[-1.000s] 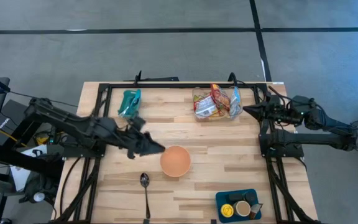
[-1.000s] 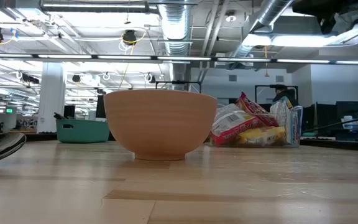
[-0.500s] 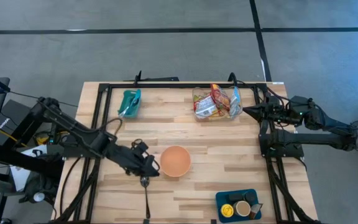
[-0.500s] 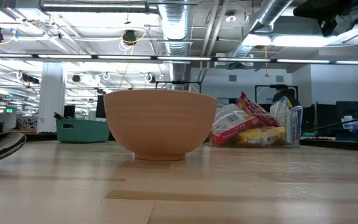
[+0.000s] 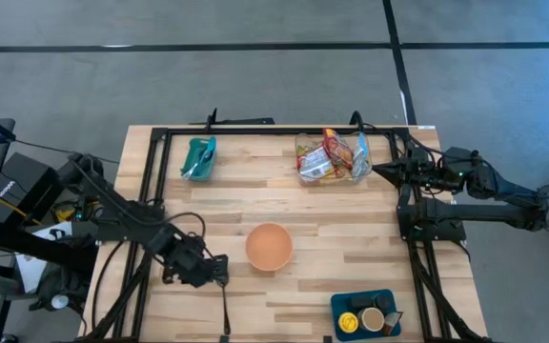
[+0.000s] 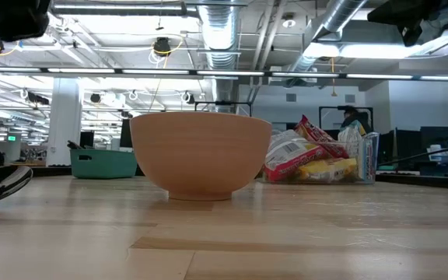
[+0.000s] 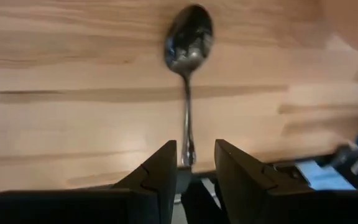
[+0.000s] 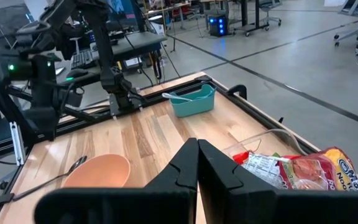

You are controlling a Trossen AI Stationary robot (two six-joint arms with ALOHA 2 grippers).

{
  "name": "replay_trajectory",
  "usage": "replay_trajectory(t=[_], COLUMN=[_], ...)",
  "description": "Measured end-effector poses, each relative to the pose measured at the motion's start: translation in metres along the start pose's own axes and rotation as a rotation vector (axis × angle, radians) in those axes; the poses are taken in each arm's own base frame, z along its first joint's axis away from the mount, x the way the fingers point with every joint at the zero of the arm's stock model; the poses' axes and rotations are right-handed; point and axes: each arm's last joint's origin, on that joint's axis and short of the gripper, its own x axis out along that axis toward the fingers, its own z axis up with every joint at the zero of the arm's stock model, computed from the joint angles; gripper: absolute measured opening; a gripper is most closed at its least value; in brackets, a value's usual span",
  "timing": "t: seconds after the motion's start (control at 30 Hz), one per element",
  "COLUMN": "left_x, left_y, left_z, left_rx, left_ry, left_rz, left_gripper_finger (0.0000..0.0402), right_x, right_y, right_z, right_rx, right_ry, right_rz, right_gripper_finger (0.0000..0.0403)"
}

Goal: Pick & Place Food Item
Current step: Put the black spoon into the light green bin

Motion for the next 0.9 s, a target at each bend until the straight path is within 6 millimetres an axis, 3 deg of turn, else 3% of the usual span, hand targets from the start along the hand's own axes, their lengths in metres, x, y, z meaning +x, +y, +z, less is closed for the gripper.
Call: replay_trajectory(t=[0.23,0.47,0.9], left_x=[0.029,0.045,0.078], left_y=[-0.007,-0.014,-0.029], left_z=[-0.008,-0.016,-0.030], left_rx=[-0.022,-0.095,-0.116], left_ry=[0.019,0.066,0.016], left_rz=[0.015,-0.030,0.021], left_gripper_finger=[0.0103,0.0101,0.0044], right_x=[0.000,0.000,0.000], right_y=[0.000,0.000,0.000], right_z=[0.000,0.000,-0.001], right_rx=[0.000,0.000,-0.010], right_ry=[0.000,0.000,0.010], right_rz=[0.000,0.000,-0.002], right_gripper_finger=[0.0000,0.0000,0.0000])
